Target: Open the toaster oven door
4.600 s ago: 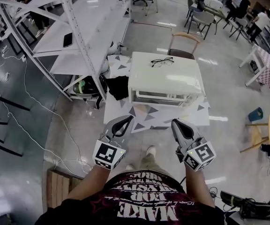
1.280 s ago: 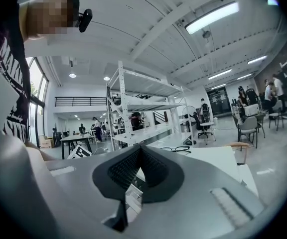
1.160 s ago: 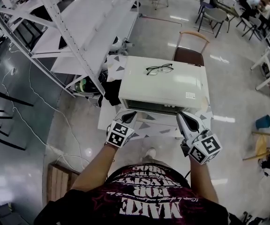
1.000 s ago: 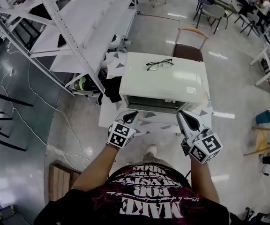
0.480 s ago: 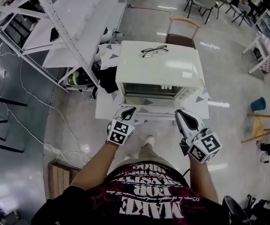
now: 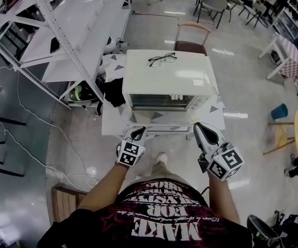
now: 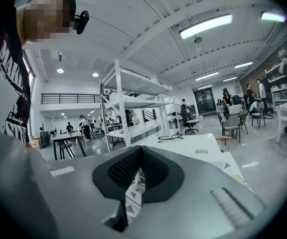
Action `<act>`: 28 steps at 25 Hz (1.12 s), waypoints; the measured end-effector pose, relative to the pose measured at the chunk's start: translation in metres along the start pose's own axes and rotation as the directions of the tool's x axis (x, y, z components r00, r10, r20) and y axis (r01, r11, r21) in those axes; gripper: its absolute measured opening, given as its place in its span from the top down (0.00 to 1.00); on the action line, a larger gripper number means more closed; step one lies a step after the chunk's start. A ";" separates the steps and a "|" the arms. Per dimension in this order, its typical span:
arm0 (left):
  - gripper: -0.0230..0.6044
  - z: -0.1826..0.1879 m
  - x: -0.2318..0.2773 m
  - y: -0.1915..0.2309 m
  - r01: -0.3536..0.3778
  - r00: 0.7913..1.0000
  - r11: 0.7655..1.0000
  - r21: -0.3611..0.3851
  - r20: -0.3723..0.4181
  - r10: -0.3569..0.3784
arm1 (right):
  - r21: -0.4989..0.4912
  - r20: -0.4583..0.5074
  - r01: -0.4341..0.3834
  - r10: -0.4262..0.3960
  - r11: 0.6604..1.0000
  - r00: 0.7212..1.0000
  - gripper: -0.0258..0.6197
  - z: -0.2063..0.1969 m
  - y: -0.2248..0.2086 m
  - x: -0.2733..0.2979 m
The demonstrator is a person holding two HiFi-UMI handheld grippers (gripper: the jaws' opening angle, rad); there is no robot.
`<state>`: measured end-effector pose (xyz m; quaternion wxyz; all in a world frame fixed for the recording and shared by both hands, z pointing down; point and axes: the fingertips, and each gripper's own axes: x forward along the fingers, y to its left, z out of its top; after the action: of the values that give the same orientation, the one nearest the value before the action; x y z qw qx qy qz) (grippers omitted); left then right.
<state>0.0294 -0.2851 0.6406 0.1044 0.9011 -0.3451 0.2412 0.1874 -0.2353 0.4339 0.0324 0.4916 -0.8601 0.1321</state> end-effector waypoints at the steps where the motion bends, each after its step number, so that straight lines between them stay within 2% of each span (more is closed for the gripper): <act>1: 0.96 -0.006 0.000 -0.003 0.007 1.000 1.000 -0.005 -0.007 -0.007 | -0.001 0.000 -0.001 0.001 1.000 1.000 0.92 0.001 0.000 0.000; 6: 0.96 -0.032 -0.001 -0.016 0.022 1.000 1.000 -0.015 -0.011 -0.022 | -0.009 -0.005 -0.021 0.021 1.000 1.000 0.92 0.002 0.007 0.003; 13: 0.96 -0.045 -0.001 -0.023 0.017 1.000 1.000 -0.004 0.020 -0.017 | -0.016 -0.017 -0.045 0.044 0.999 0.999 0.92 -0.001 0.014 0.003; 16: 0.96 -0.059 0.001 -0.026 0.025 1.000 0.999 -0.046 0.008 -0.025 | -0.015 -0.020 -0.041 0.040 0.999 0.999 0.92 -0.002 0.011 0.000; 21: 0.96 -0.082 0.003 -0.035 0.061 0.997 0.986 -0.158 -0.028 -0.066 | -0.013 -0.033 -0.043 0.043 0.999 0.999 0.92 -0.005 0.012 -0.002; 28: 0.96 -0.105 0.009 -0.039 0.075 0.997 0.976 -0.202 -0.004 -0.078 | -0.001 -0.065 -0.042 0.042 0.999 0.997 0.92 -0.015 0.008 -0.003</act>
<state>0.0233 -0.2237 0.7349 0.2064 0.8970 -0.3322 0.2059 0.1812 -0.2248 0.4463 0.0583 0.4688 -0.8689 0.1477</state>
